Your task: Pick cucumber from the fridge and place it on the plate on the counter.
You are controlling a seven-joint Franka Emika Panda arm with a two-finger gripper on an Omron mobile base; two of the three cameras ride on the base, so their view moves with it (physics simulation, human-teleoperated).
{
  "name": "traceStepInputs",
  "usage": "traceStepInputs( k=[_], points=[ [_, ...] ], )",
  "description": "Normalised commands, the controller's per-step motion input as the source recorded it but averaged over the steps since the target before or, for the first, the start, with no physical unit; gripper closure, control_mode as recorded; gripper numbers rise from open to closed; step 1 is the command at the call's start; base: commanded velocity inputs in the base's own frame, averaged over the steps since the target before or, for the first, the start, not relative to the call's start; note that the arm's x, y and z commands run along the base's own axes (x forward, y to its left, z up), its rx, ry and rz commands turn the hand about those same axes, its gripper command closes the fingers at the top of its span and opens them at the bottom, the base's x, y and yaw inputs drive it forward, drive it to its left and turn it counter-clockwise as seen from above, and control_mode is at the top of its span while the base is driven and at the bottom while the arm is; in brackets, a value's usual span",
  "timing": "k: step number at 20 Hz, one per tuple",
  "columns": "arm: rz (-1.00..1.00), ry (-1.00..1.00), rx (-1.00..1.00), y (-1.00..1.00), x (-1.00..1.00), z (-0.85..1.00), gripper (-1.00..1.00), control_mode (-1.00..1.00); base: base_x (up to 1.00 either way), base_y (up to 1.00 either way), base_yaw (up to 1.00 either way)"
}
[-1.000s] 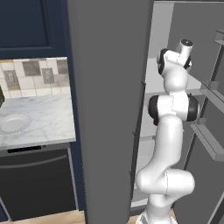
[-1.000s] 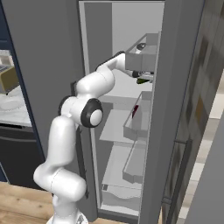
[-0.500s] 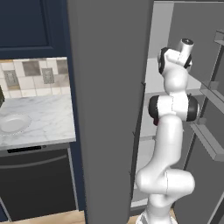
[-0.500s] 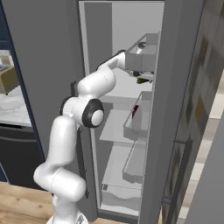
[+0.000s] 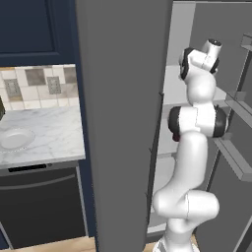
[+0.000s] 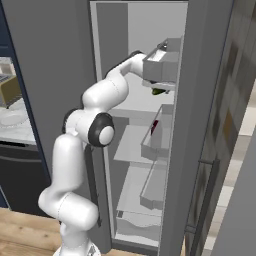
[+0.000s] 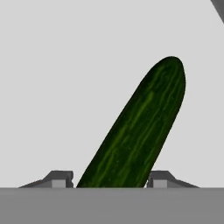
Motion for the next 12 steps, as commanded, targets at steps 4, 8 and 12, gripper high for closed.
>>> traceStepInputs(
  k=[4,8,12],
  points=[
    [0.14,-0.08,-0.03,0.20,-0.72,0.00,1.00,-1.00,0.00,0.00,0.00],
    [0.10,-0.07,-0.13,0.56,-0.67,0.00,1.00,-1.00,0.00,0.00,0.00],
    [0.15,-0.01,-0.15,0.51,-0.41,0.00,1.00,-1.00,0.00,0.00,0.00]
  ],
)
